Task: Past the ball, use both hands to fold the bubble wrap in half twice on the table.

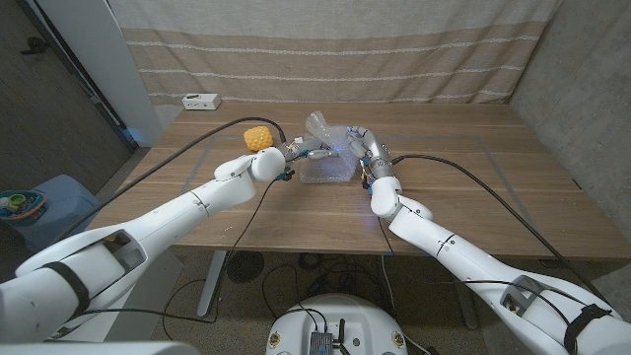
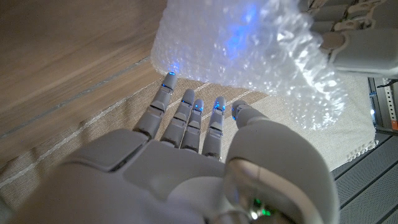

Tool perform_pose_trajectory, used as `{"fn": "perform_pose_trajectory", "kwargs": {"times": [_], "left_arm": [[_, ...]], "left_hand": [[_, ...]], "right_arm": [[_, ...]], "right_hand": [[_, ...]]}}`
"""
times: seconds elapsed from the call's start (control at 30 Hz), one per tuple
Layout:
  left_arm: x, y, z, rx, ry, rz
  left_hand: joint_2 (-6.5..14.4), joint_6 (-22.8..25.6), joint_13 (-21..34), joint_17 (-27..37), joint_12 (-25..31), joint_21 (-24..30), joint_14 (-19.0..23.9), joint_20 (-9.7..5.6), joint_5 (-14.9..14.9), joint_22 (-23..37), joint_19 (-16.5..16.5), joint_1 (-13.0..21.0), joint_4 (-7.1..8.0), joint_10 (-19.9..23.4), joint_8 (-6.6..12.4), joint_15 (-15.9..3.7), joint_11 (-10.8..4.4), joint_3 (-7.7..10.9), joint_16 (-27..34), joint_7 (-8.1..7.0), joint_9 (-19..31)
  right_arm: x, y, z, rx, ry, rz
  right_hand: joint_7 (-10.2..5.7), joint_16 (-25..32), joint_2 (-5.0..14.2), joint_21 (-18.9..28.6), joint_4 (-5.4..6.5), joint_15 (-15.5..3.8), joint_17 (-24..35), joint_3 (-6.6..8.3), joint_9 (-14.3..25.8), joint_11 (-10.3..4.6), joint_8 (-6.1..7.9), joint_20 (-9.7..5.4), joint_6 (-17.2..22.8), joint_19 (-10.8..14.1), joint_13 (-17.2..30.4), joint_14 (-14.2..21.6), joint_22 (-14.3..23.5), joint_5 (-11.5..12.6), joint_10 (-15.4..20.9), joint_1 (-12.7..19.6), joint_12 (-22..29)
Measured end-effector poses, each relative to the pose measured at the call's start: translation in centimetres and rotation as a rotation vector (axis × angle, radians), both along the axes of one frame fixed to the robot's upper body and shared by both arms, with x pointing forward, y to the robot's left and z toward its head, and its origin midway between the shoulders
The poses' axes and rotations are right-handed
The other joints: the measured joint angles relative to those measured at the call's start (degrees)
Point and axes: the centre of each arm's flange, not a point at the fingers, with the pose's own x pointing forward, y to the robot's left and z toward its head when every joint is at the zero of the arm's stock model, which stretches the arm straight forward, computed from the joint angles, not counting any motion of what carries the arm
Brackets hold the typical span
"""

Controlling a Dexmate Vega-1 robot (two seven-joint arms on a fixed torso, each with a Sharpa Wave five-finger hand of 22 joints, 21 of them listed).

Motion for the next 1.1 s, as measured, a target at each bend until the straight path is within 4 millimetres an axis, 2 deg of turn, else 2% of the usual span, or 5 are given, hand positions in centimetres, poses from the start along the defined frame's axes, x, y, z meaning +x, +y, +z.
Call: {"fn": "perform_pose_trajectory", "kwargs": {"times": [0.37, 0.6, 0.77, 0.9, 1.1], "left_arm": [[-4.5, 0.1, 0.9, -0.003, -0.135, 0.035], [-7.7, 0.8, 0.5, -0.022, -0.212, 0.063], [-10.1, 1.5, -0.2, -0.059, -0.258, 0.056], [-12.0, 2.2, -0.7, -0.105, -0.311, 0.038], [-14.2, 3.2, -1.9, -0.157, -0.358, 0.018]], "left_hand": [[0.74, 8.3, 0.0, 0.17, 1.11, -1.01, 4.41, 0.18, -0.87, 0.17, 3.43, 3.6, -4.07, 6.39, 0.89, 0.22, 0.45, 2.23, 0.23, 2.13, 0.0], [0.66, 13.9, 0.0, 0.22, 2.3, -1.4, 9.62, 0.08, -0.87, 0.39, 6.4, 4.12, -5.25, 12.02, 1.33, 0.0, 0.72, 2.97, 1.2, 4.19, 0.14], [1.34, 20.5, 0.33, 0.79, 3.89, -0.66, 18.21, -1.05, -0.87, 0.71, 11.54, 3.45, -5.89, 19.52, 1.56, -0.26, 1.84, 3.74, 3.43, 7.38, 0.37], [2.35, 27.89, 1.67, 1.94, 6.66, 1.11, 27.34, -2.18, -0.87, 1.23, 16.73, 2.44, -5.52, 28.34, 3.13, -0.99, 2.52, 4.82, 6.49, 10.73, 0.75], [3.29, 35.04, 3.86, 4.41, 9.95, 3.52, 36.57, -2.74, -0.59, 1.76, 22.02, 2.62, -6.1, 36.56, 5.54, -2.12, 1.75, 5.84, 11.42, 12.29, 1.93]], "right_arm": [[-0.5, -0.1, 0.3, -0.007, -0.035, -0.01], [-1.1, 0.0, 0.5, -0.009, -0.056, -0.011], [-1.4, 0.3, 0.6, -0.02, -0.069, -0.014], [-1.8, 0.7, 0.5, -0.032, -0.075, -0.012], [-2.2, 1.4, 0.3, -0.066, -0.073, -0.01]], "right_hand": [[0.0, 0.45, -0.31, 0.0, -0.62, 0.21, 0.16, 0.18, 0.0, -0.18, 0.0, 0.01, -0.01, 0.0, 0.01, 0.82, 0.0, 0.0, 0.79, 0.37, 0.0], [0.0, 0.89, -0.31, 0.0, -0.69, 0.07, 0.16, 0.25, 0.01, -0.39, -0.37, 0.01, -0.01, 0.0, 0.01, 0.96, -0.01, -0.21, 1.0, 0.37, 0.0], [0.0, 1.59, -0.7, 0.0, -0.92, -0.02, 0.16, 0.02, 0.01, -0.55, -0.39, -0.18, -0.01, 0.19, 0.01, 2.08, -0.01, -0.21, 1.66, 0.76, 0.0], [-0.09, 2.78, -0.69, 0.34, -1.48, -0.01, 0.4, 0.1, 0.01, -0.49, -0.4, -0.27, 1.56, 2.25, 0.01, 4.69, 0.09, -0.21, 3.31, 0.76, 0.0], [0.29, 5.03, -0.68, 1.35, -2.31, -0.21, 0.43, 0.72, 0.01, -0.32, 0.33, -0.64, 6.97, 4.56, 0.15, 9.45, 0.27, -0.21, 9.17, 0.77, 1.62]]}}
